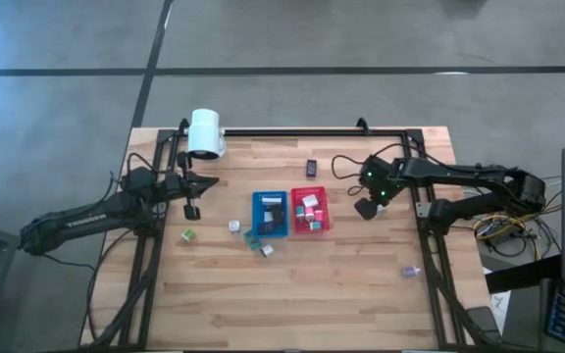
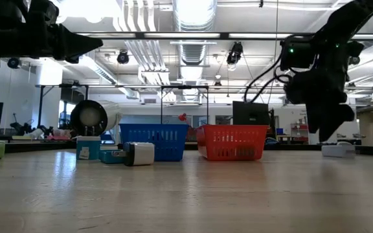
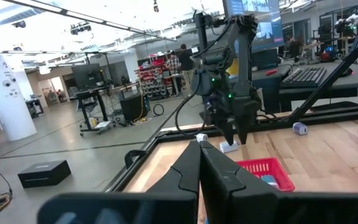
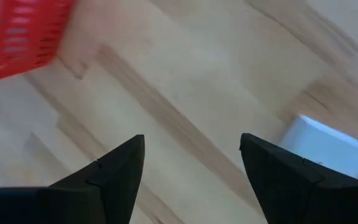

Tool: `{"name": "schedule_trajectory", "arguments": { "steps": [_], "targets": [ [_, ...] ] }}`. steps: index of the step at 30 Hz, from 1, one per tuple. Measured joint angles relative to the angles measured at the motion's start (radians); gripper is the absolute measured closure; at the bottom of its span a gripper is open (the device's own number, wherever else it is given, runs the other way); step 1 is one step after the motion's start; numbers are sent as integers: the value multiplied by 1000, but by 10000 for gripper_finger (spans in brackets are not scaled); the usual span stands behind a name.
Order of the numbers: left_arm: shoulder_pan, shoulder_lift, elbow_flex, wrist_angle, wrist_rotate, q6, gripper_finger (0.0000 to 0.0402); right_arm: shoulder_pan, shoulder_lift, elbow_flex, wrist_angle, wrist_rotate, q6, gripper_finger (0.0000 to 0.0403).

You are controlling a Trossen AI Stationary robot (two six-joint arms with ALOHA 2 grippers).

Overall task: Pick & Place Office items
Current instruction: Put the white adaptor into the red bin

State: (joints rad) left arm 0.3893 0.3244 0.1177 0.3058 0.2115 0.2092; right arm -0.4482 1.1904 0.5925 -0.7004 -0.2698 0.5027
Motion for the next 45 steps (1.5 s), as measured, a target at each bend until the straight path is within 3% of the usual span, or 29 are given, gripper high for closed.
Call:
{"name": "schedule_trajectory", "arguments": {
  "steps": [5,9,11,29,39,45],
  "targets": [
    [0,0,0,0,0,0,390,44,-2,79,-52,33,-40,143],
    [0,0,0,0,0,0,390,55,10,169,-263,239,130,142],
    [0,0,0,0,0,0,390,54,20,189,-329,290,170,142],
    [0,6,0,-4,0,0,390,-18,237,110,-171,259,88,144],
    [0,5,0,-4,0,0,390,-11,229,107,-142,238,20,179],
    [0,5,0,-4,0,0,390,28,154,144,-157,229,38,169]
  ]
}}
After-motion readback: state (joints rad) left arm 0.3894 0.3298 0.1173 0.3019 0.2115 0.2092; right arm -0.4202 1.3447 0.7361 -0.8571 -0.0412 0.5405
